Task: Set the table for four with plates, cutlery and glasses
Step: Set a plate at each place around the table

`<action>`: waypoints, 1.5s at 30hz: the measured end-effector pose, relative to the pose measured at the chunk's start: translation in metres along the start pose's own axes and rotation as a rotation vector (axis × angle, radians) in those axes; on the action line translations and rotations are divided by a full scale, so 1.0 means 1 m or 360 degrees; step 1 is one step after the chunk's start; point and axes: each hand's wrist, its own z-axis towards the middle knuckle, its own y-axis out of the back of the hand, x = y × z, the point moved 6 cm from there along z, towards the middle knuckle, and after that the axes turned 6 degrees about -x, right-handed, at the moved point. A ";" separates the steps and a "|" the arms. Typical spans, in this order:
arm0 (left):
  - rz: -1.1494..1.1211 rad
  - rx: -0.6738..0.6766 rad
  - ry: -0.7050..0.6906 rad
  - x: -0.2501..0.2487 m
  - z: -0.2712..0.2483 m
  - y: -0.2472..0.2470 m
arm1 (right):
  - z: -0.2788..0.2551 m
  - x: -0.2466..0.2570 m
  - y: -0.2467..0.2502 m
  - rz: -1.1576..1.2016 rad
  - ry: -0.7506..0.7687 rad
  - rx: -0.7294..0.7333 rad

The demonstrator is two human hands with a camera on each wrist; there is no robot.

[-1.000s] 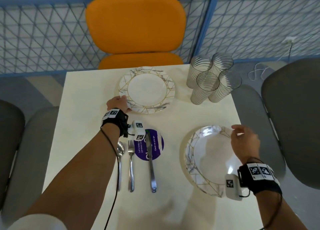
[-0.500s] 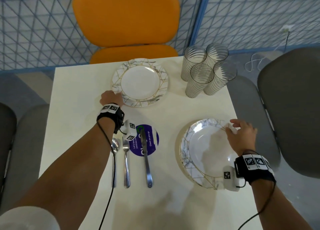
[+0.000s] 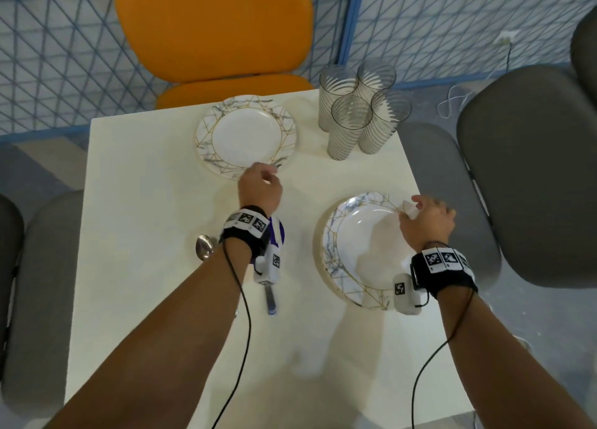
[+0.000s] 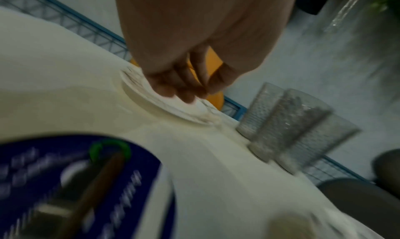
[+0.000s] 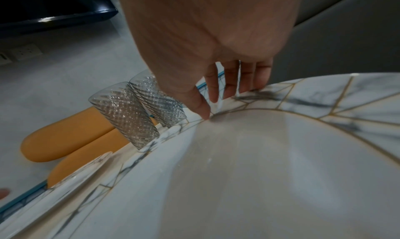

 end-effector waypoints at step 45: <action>-0.1214 0.0195 0.1077 0.075 -0.113 0.090 | -0.070 0.074 0.056 0.1194 -0.0029 0.0379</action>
